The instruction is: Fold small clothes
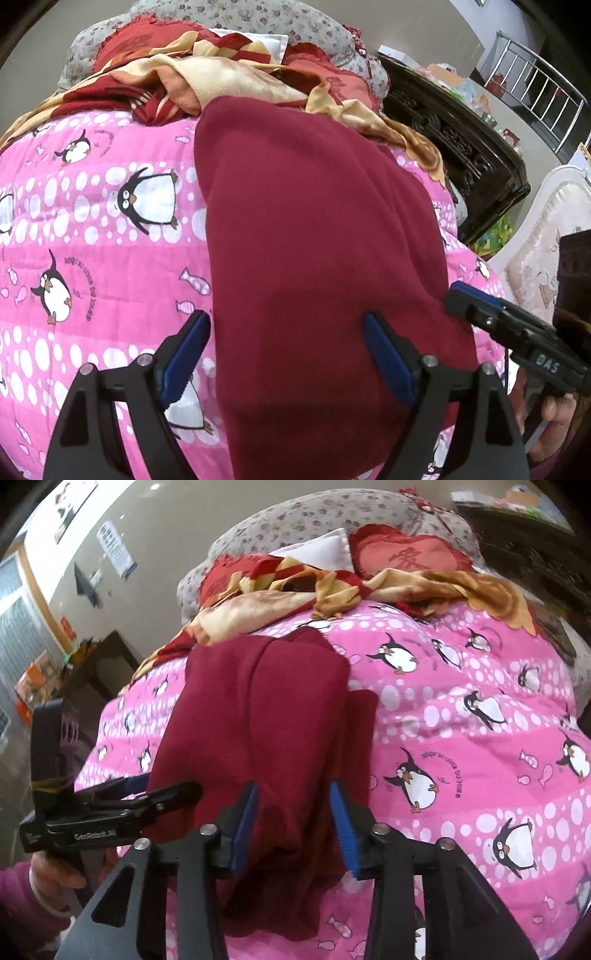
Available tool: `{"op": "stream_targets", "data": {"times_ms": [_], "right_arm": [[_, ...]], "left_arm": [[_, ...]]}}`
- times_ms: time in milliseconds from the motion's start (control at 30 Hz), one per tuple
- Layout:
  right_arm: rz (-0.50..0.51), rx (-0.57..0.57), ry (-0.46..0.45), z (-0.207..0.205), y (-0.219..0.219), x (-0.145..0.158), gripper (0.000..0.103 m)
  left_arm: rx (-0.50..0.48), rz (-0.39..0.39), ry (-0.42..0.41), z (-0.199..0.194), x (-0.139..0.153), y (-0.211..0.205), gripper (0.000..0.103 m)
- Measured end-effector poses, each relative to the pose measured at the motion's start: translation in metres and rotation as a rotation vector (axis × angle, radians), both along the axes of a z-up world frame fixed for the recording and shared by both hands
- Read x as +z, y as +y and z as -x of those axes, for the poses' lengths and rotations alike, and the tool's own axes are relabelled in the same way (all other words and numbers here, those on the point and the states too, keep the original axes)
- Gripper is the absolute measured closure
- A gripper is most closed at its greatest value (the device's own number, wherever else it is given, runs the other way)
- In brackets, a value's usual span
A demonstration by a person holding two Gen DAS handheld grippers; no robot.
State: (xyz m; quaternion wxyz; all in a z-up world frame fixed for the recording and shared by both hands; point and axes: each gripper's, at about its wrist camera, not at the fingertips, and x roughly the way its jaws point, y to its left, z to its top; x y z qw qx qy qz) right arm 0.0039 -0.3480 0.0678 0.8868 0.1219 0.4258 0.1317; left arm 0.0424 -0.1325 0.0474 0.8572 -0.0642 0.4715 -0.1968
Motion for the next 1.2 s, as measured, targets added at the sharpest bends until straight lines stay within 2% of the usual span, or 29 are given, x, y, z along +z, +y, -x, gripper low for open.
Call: {"op": "stream_targets", "data": {"times_ms": [100,200,300,500,600,733,767,833,933,1067,1200], "right_arm": [[-0.012,-0.017,0.019,-0.005,-0.004,-0.007,0.053],[-0.054,-0.027,0.032,-0.012,-0.011,-0.013,0.035],[-0.067,-0.031,0.047,-0.018,-0.016,-0.019,0.033],[-0.145,-0.029,0.085,-0.032,-0.024,-0.037,0.021],[-0.205,-0.018,0.096,-0.037,-0.024,-0.044,0.020],[-0.235,-0.008,0.111,-0.043,-0.019,-0.048,0.020],[-0.237,-0.007,0.116,-0.044,-0.018,-0.047,0.020],[-0.255,-0.003,0.109,-0.044,-0.016,-0.043,0.036],[-0.243,-0.004,0.100,-0.040,-0.010,-0.033,0.054],[-0.261,-0.005,0.093,-0.031,-0.008,-0.015,0.062],[-0.275,0.043,0.083,-0.014,0.006,0.010,0.065]], "left_arm": [[-0.004,0.000,-0.001,-0.002,-0.001,-0.001,0.013],[-0.001,0.005,0.003,-0.004,-0.001,-0.001,0.011],[-0.003,0.007,0.007,-0.007,-0.002,-0.002,0.009],[-0.014,0.006,0.008,-0.010,-0.004,-0.004,0.007],[-0.015,0.012,0.015,-0.015,-0.007,-0.006,0.005],[-0.019,0.042,0.042,-0.021,-0.015,-0.007,0.004],[-0.019,0.063,0.059,-0.022,-0.017,-0.007,0.005],[-0.009,0.098,0.082,-0.025,-0.018,-0.004,0.009],[0.004,0.126,0.092,-0.023,-0.014,0.004,0.024],[0.004,0.169,0.111,-0.017,0.002,0.019,0.047],[-0.005,0.183,0.138,0.005,0.028,0.036,0.051]]}}
